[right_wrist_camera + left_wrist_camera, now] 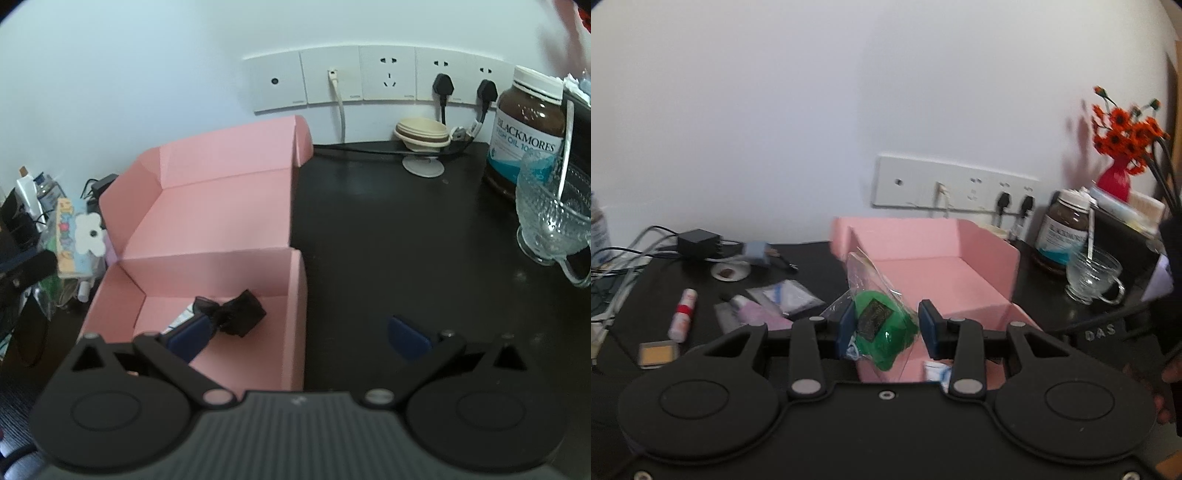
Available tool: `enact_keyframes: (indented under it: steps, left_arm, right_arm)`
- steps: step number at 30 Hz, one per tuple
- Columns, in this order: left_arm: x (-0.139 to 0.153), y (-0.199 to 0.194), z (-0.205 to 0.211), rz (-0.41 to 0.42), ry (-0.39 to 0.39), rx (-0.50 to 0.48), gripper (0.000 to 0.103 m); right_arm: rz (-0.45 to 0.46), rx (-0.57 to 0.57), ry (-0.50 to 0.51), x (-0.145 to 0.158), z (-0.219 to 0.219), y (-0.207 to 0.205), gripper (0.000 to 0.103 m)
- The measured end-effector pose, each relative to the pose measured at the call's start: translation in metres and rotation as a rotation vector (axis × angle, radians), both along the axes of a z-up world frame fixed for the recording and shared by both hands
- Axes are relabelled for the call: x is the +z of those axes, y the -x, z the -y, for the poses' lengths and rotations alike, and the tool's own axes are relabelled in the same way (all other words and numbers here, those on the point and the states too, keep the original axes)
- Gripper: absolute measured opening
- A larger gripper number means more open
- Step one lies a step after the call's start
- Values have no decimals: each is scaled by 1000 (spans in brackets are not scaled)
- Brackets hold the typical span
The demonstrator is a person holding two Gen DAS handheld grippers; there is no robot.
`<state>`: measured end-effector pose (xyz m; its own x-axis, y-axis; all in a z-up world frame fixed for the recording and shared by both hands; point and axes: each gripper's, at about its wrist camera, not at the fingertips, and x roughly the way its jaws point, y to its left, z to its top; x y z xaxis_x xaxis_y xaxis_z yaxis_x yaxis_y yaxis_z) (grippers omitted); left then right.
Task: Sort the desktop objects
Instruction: 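Carry the green bag with the left gripper over the open pink box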
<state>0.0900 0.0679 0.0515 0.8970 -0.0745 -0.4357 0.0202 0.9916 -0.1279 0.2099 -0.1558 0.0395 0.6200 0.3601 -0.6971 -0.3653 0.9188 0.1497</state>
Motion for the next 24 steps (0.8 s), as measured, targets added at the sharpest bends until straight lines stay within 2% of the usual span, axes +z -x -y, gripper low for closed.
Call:
enact_keyframes:
  steps: [11, 21, 24]
  left_arm:
    - [-21, -9, 32, -105, -22, -80, 38]
    - [-36, -29, 39, -240, -54, -60, 38]
    - [-36, -39, 41, -284, -38, -35, 40]
  right_arm:
    - [-11, -1, 1, -2, 6, -5, 102]
    - [-19, 16, 6, -4, 3, -9, 102]
    - [-20, 20, 6, -4, 2, -10, 102]
